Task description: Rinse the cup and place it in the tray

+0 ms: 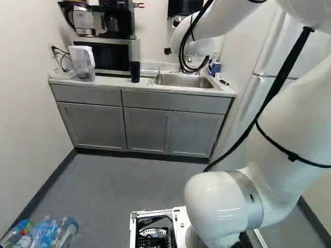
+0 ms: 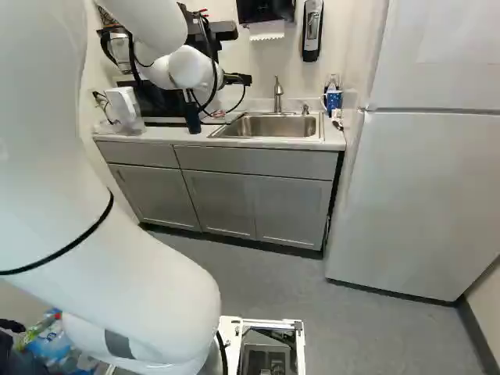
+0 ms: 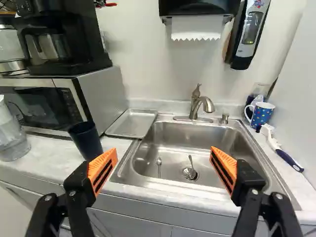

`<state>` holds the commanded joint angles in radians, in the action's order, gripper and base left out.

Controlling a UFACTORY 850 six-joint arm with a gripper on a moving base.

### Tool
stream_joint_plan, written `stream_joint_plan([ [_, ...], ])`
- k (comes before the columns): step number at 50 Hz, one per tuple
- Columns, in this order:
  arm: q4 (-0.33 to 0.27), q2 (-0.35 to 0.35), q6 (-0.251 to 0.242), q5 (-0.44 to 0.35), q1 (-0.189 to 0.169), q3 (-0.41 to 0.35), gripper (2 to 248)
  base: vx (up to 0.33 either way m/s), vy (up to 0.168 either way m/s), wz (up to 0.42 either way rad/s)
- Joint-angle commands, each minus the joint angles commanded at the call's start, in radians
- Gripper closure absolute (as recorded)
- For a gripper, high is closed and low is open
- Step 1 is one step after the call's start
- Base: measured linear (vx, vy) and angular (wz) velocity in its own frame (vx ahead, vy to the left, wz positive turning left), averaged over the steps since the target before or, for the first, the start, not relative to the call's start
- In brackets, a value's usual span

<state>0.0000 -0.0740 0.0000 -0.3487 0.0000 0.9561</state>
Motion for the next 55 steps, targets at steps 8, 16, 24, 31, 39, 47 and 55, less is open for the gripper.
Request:
stream_joint_plan([
  [8,0.0,0.0,0.0,0.0,0.0,0.0,3,0.066,-0.031,-0.003],
  [16,0.0,0.0,0.0,0.0,0.0,0.0,3,0.081,-0.047,0.002],
  [24,0.0,0.0,0.0,0.0,0.0,0.0,3,0.086,-0.052,-0.001],
  [31,0.0,0.0,0.0,0.0,0.0,0.0,3,0.098,-0.057,0.006],
  [39,0.0,0.0,0.0,0.0,0.0,0.0,3,0.109,-0.05,0.106],
  [47,0.0,0.0,0.0,0.0,0.0,0.0,3,0.105,-0.034,0.169],
  [55,0.0,0.0,0.0,0.0,0.0,0.0,3,0.099,-0.033,0.161],
])
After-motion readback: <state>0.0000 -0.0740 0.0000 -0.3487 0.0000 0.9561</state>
